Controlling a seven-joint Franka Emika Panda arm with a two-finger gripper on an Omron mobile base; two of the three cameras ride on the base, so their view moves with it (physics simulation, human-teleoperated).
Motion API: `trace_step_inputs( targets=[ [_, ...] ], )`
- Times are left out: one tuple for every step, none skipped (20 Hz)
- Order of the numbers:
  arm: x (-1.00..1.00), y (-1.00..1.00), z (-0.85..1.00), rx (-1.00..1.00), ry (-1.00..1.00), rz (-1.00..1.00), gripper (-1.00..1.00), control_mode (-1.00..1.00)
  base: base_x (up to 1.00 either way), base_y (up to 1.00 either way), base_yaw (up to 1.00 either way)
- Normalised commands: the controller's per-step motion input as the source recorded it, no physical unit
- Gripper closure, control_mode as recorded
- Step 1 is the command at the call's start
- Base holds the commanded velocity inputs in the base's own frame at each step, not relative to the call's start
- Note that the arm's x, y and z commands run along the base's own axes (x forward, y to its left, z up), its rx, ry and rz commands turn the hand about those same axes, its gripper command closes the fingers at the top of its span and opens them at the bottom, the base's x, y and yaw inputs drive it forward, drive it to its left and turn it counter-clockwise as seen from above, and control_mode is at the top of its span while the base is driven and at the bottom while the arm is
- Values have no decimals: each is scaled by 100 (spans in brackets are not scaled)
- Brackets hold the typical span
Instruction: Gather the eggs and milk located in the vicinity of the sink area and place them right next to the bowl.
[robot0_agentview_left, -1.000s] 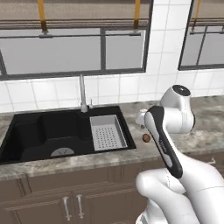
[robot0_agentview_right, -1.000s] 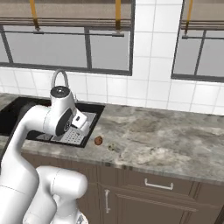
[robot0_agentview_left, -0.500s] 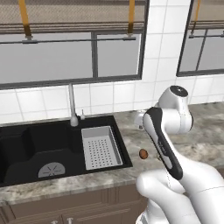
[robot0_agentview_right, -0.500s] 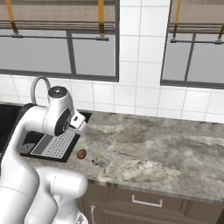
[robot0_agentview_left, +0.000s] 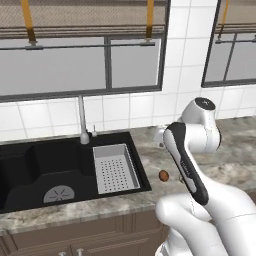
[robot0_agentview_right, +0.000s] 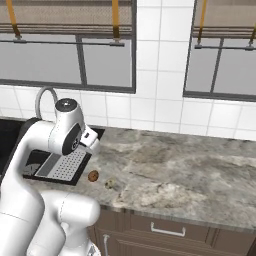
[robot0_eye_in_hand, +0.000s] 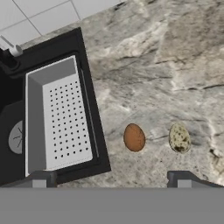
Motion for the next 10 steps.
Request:
trace_step_inputs(
  targets=[
    [0,0,0,0,0,0,-100,100,0,0,0],
    [0,0,0,0,0,0,-100,100,0,0,0],
    [0,0,0,0,0,0,-100,100,-1,0,0],
    [0,0,0,0,0,0,-100,100,-2,0,0],
    [-1,-3,0,0,0,0,-100,-100,0,0,0],
    [0,0,0,0,0,0,-100,-100,0,0,0],
    [0,0,0,0,3,-2,-100,-100,0,0,0],
    [0,0,11,-3,23,-9,-100,-100,0,0,0],
    [8,0,20,-10,25,-11,-100,-100,0,0,0],
    [14,0,24,-11,30,-9,-100,-100,0,0,0]
  ],
)
